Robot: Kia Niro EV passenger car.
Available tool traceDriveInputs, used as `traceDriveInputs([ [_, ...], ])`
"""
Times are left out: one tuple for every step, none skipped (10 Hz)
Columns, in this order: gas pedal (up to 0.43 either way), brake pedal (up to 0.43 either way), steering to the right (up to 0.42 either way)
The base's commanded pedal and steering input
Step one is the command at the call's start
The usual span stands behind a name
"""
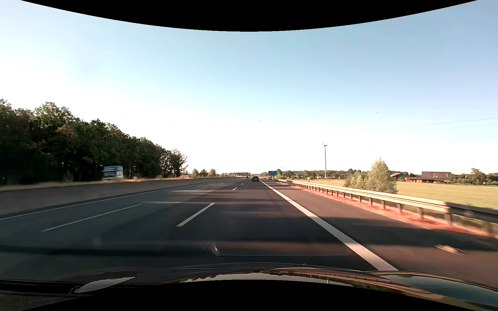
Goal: Follow the waypoints while adhering to traffic rules and regulations
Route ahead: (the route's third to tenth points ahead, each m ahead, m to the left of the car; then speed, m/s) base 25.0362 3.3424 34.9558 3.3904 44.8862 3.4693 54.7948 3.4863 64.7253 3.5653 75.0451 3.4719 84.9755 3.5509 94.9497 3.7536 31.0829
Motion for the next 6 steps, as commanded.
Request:
traceDriveInputs([
  [0.098,0.0,-0.002],
  [0.098,0.0,-0.002],
  [0.098,0.0,-0.001],
  [0.098,0.0,-0.001],
  [0.098,0.0,-0.002],
  [0.11,0.0,-0.002],
])
